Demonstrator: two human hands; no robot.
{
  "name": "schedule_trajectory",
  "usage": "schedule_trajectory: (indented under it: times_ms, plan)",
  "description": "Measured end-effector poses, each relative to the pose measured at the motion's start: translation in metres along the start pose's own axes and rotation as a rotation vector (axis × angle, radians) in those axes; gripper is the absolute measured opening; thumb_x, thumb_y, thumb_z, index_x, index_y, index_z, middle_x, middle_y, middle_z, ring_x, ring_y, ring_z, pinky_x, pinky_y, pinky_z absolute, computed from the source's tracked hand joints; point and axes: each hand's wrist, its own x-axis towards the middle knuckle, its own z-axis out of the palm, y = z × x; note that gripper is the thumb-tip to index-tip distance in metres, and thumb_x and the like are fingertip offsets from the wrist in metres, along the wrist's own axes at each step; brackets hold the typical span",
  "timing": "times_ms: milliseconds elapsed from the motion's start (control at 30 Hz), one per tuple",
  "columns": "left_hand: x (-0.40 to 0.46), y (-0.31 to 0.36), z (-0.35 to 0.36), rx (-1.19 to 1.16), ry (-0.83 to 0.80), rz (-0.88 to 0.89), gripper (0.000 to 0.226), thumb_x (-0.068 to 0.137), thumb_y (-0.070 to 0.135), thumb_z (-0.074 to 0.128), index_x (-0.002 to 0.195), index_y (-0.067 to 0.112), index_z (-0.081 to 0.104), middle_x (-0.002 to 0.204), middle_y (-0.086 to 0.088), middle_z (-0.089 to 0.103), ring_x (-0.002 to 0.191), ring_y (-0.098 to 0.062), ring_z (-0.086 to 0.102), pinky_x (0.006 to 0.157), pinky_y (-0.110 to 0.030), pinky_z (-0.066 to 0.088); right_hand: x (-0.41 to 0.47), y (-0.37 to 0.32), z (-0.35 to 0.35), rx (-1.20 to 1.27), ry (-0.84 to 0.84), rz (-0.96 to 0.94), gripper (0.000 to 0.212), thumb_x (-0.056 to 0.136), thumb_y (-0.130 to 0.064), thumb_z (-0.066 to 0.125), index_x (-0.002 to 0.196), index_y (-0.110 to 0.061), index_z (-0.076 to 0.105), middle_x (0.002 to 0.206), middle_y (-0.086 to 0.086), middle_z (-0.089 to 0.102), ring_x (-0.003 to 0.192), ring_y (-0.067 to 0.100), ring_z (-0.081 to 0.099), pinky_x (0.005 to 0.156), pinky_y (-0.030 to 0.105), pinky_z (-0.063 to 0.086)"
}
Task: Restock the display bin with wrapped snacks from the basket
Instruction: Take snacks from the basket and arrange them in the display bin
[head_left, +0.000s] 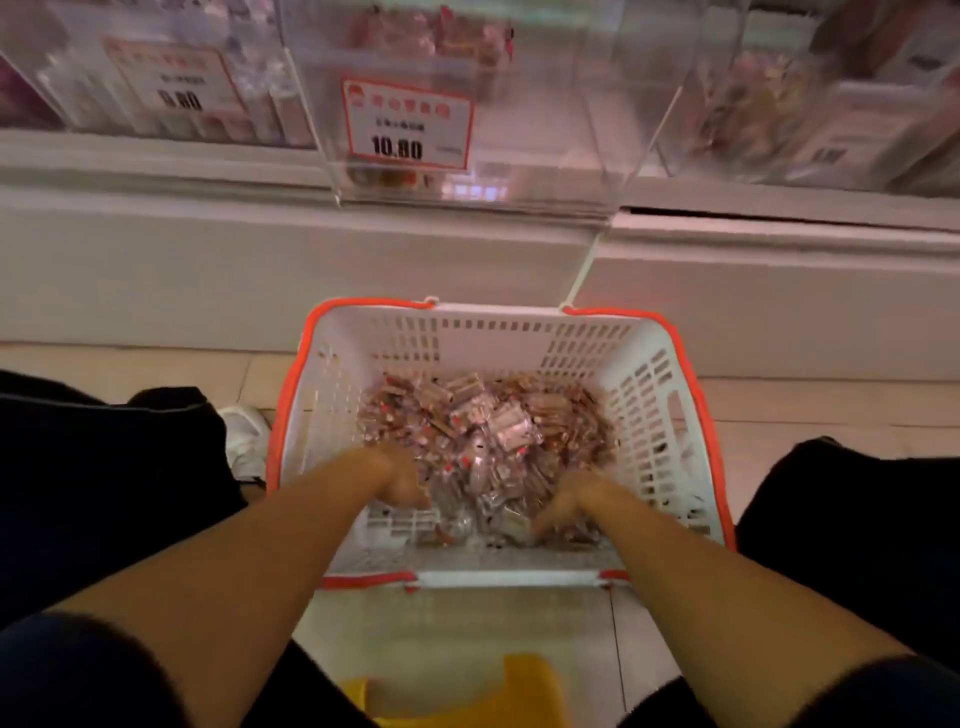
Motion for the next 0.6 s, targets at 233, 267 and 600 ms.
schedule_trajectory:
  times_ms: [233,267,600]
  plan:
    - [0.052,0.017,0.068,-0.136,-0.191,-0.099,0.083,0.09,0.068,0.046,0.148,0.01,0.04,0.153,-0.012,0.038,0.136,-0.031,0.041,0.113,-0.04,0.033,0.032,0.014,0.033,0.083,0.0,0.148,0.111,0.069,-0.06,0.08,0.15,-0.002,0.03,0.154,0.016,0.033,0.137,0.033,0.041,0.11,0.039,0.041]
    - [0.056,0.023,0.072,-0.156,-0.209,-0.069,0.078,0.09,0.068,0.043,0.142,0.01,0.047,0.148,-0.012,0.045,0.131,-0.03,0.047,0.11,-0.04,0.037,0.033,0.013,0.035,0.063,0.11,0.152,0.11,0.063,-0.059,0.085,0.144,-0.002,0.039,0.147,0.015,0.043,0.131,0.032,0.048,0.106,0.038,0.046]
    - [0.082,0.048,0.081,-0.102,-0.106,-0.033,0.042,0.099,0.031,0.054,0.135,0.01,0.055,0.133,-0.012,0.057,0.118,-0.027,0.056,0.102,-0.036,0.045,0.055,0.032,0.025,0.247,0.175,0.11,0.042,0.09,-0.027,0.07,0.125,-0.005,0.059,0.123,0.014,0.062,0.113,0.03,0.058,0.1,0.036,0.049]
